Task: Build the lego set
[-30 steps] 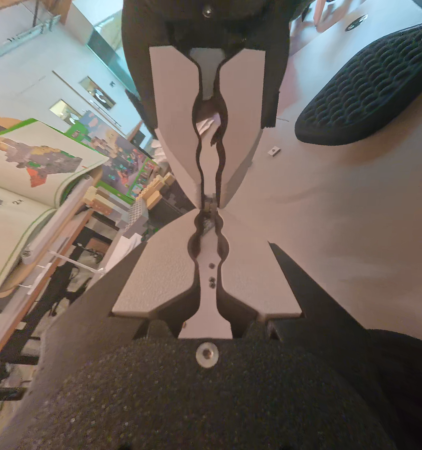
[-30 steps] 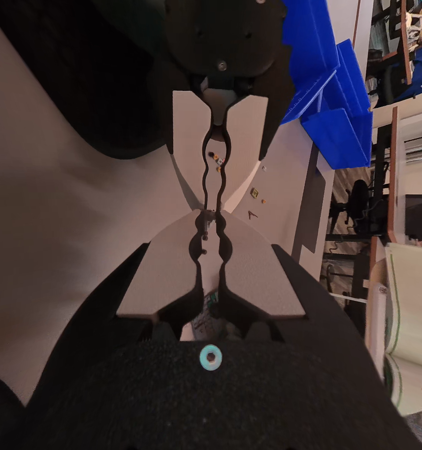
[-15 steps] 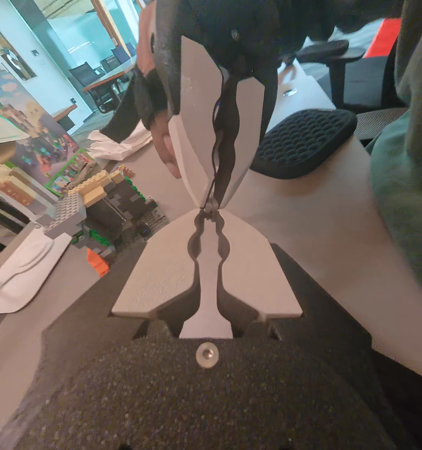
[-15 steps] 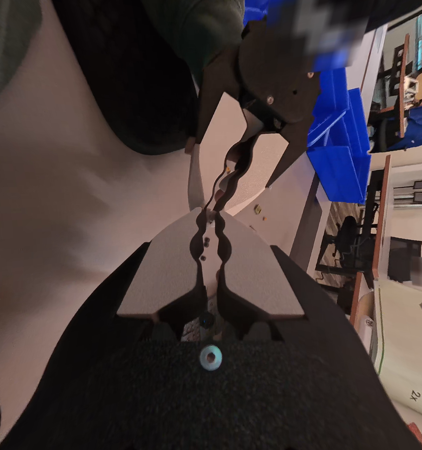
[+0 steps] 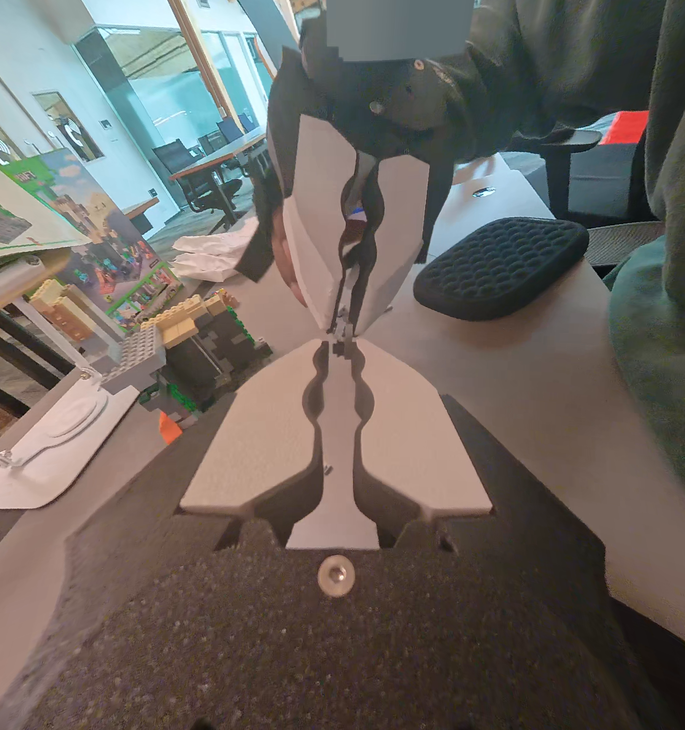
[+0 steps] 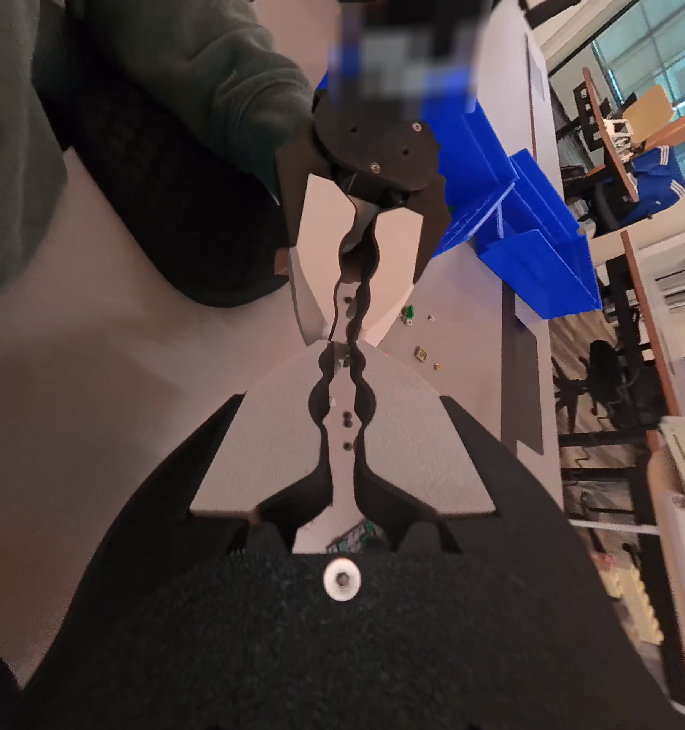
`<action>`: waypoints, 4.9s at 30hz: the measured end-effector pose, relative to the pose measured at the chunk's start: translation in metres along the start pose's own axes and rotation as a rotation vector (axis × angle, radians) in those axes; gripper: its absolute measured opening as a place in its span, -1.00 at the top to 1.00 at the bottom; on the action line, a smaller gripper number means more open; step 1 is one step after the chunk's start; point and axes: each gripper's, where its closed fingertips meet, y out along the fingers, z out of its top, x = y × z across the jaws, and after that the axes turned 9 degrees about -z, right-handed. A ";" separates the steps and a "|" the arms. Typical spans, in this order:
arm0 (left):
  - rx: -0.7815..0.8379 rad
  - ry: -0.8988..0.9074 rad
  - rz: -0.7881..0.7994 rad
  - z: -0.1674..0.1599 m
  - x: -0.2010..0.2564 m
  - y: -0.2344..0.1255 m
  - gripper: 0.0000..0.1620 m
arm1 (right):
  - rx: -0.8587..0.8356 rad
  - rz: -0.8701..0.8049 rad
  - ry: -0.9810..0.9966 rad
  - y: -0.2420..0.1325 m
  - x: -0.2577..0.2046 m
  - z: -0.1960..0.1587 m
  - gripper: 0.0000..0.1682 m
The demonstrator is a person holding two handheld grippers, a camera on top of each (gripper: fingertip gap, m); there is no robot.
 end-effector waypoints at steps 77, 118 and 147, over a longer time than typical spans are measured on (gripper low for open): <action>-0.249 0.533 0.248 -0.031 -0.026 -0.011 0.92 | -0.591 0.310 0.599 0.071 -0.003 -0.156 0.86; -0.180 0.768 0.290 0.005 0.002 0.000 0.91 | -0.275 0.639 0.267 -0.015 -0.011 -0.004 0.92; -0.167 0.770 0.300 0.011 0.004 -0.002 0.91 | -0.001 0.129 0.167 -0.023 -0.006 0.006 0.82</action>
